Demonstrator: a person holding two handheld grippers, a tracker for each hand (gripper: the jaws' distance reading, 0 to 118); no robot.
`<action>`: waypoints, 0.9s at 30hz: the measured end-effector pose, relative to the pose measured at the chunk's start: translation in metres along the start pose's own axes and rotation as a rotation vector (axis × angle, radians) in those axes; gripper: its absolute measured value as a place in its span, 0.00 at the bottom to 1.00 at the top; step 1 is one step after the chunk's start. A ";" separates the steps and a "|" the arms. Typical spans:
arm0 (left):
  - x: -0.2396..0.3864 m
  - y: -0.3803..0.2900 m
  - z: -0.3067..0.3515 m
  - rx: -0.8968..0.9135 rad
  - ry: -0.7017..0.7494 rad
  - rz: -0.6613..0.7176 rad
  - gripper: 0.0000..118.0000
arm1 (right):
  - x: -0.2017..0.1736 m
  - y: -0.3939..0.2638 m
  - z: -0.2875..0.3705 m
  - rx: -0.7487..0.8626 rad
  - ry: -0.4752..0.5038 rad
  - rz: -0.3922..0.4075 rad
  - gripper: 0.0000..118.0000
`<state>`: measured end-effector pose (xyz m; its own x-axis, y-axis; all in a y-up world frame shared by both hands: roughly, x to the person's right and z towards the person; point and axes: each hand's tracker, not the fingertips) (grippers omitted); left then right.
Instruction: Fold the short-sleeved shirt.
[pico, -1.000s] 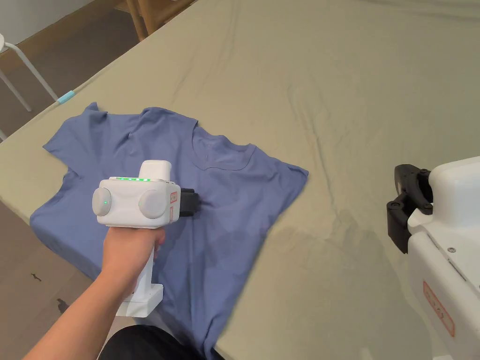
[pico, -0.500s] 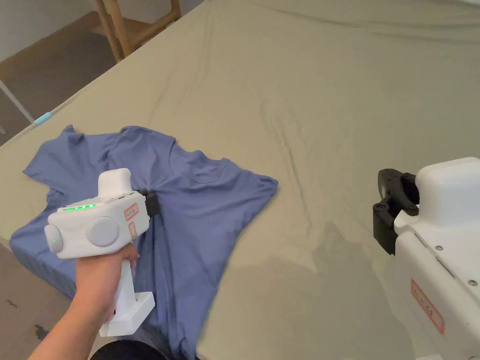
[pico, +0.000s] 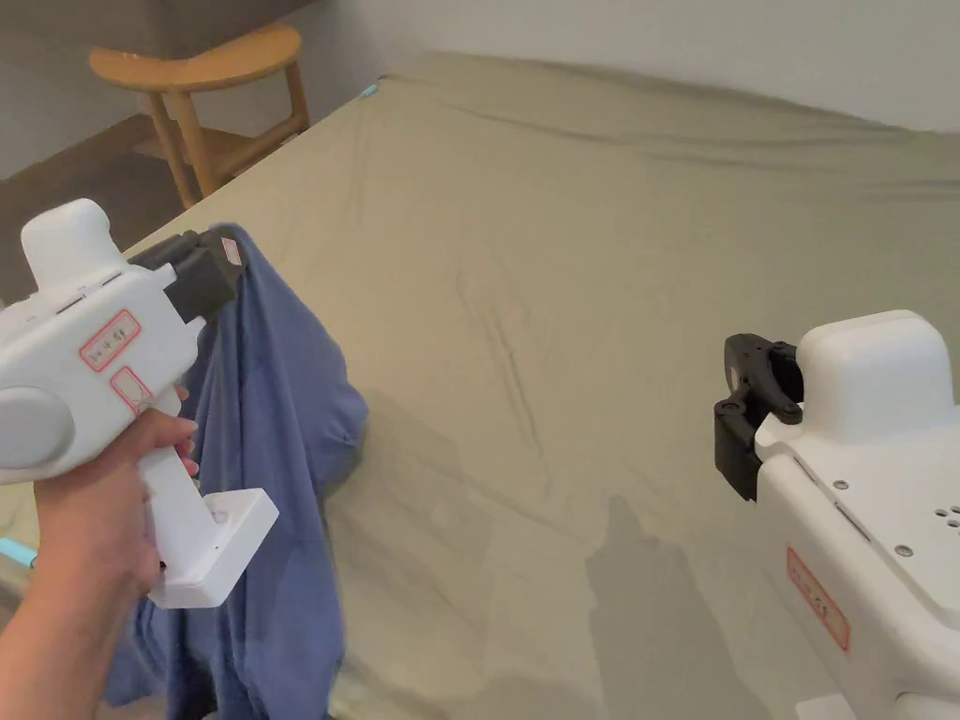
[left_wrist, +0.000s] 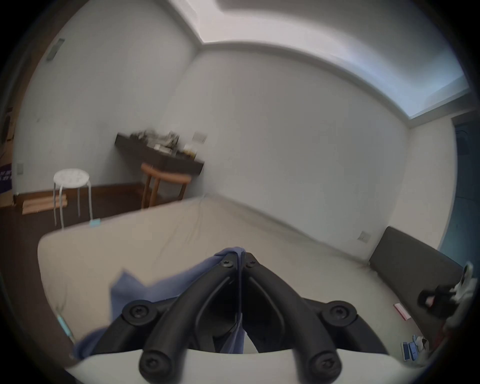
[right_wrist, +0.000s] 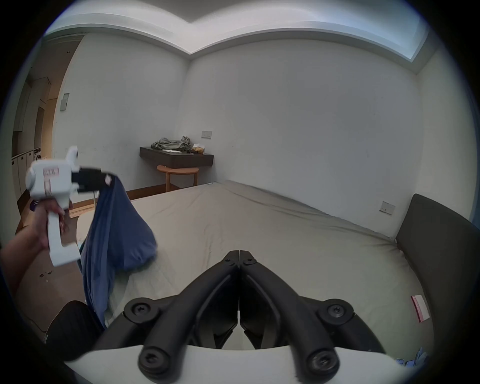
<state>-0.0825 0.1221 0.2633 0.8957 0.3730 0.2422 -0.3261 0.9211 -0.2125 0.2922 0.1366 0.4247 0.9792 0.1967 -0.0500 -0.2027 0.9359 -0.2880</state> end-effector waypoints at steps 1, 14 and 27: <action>0.011 0.016 0.004 0.030 -0.018 -0.008 0.00 | 0.003 0.001 0.005 0.008 -0.008 -0.004 0.01; 0.180 0.143 0.008 0.234 -0.371 -0.264 0.00 | 0.064 0.006 0.069 0.068 -0.231 -0.063 0.01; 0.365 -0.032 -0.087 -0.175 -0.701 -0.582 0.00 | 0.132 -0.032 0.103 -0.027 -0.445 -0.083 0.01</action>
<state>0.2813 0.2197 0.2766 0.4974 -0.1079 0.8608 0.2190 0.9757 -0.0042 0.4269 0.1627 0.5262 0.8915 0.2333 0.3884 -0.1178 0.9471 -0.2985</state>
